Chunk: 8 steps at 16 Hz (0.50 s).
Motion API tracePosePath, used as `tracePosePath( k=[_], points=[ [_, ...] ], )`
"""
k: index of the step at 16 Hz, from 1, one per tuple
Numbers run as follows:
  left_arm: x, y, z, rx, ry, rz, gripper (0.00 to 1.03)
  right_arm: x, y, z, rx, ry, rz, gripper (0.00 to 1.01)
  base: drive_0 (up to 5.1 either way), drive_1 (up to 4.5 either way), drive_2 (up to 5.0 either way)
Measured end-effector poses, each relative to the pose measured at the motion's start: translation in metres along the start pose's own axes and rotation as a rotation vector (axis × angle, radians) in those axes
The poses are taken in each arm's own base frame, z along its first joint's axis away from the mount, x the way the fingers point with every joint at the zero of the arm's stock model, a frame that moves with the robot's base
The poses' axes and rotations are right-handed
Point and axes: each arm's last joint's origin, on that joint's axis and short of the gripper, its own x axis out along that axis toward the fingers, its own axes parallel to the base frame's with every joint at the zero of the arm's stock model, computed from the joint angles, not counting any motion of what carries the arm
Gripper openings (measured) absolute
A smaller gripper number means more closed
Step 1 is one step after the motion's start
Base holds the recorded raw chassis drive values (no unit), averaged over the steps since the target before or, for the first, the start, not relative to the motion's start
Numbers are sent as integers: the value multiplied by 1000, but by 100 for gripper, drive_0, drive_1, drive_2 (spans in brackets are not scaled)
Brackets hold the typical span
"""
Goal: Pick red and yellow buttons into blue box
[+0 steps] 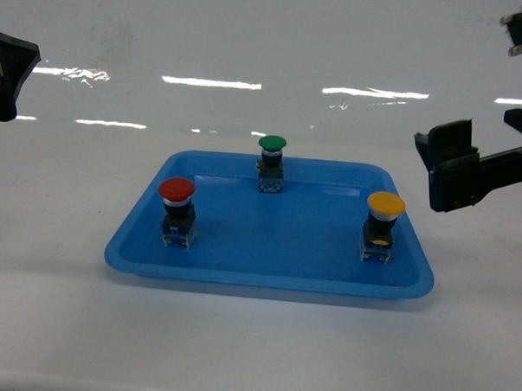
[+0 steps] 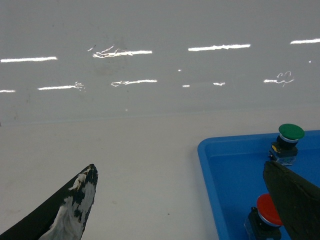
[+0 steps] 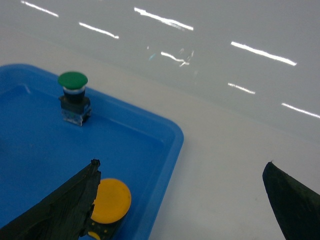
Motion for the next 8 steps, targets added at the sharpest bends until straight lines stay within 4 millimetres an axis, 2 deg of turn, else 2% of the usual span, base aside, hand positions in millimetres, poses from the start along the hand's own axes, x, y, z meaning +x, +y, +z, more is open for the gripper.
tracePosePath(
  k=[8],
  points=[
    [0,0,0,0,0,0,98,3,2,0,-2,3,7,98,0,0,0]
  ],
)
